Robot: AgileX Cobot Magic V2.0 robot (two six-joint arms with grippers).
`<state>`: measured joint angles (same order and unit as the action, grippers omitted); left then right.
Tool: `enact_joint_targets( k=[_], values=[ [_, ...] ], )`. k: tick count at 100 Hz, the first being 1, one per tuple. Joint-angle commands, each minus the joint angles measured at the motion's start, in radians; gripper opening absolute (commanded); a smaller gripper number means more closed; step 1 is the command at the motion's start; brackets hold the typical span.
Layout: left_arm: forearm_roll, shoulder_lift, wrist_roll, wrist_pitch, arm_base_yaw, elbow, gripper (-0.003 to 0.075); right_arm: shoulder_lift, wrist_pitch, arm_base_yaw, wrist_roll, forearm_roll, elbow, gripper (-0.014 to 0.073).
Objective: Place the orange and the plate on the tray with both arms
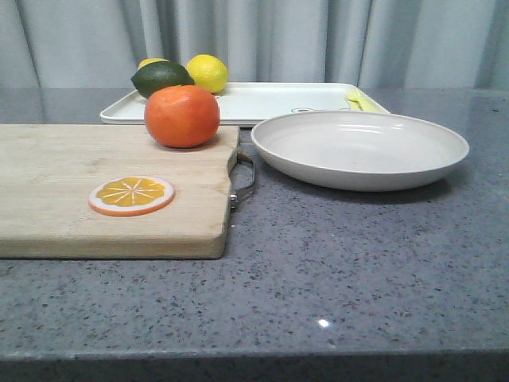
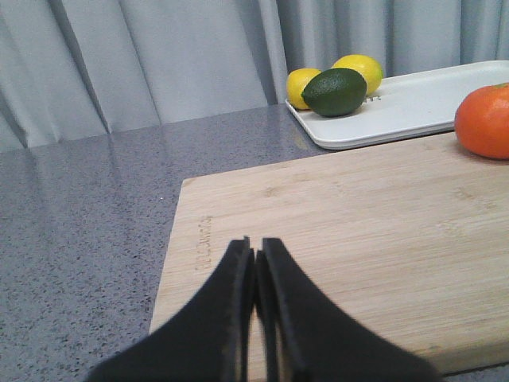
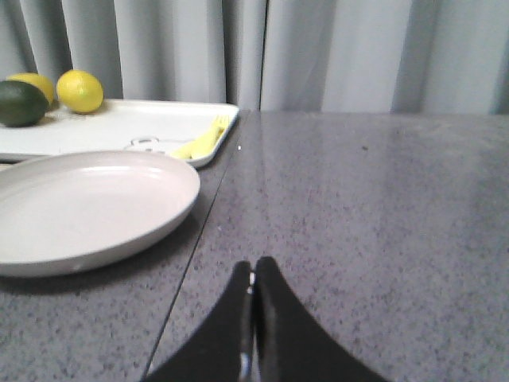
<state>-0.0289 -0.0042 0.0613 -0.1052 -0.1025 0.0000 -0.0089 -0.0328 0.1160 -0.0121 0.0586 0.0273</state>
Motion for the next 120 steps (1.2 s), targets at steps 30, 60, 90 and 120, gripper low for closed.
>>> enact_joint_targets(
  k=[30,60,90,120],
  values=[
    [0.238,-0.011,-0.011,0.005,0.001,-0.112,-0.0019,-0.012,0.005,-0.007,0.004,0.036,-0.158,-0.0067],
    [0.243,0.229,-0.011,-0.275,0.001,-0.408,-0.0019,0.182,-0.298,-0.007,0.005,0.047,-0.446,-0.0067],
    [0.297,0.546,0.008,-0.521,0.001,-0.74,-0.0019,0.457,-0.455,-0.007,0.005,0.048,-0.709,-0.0067],
    [0.416,0.659,0.091,-0.533,-0.001,-0.82,-0.0018,0.558,-0.489,-0.007,0.005,0.053,-0.757,-0.0067]
  ],
)
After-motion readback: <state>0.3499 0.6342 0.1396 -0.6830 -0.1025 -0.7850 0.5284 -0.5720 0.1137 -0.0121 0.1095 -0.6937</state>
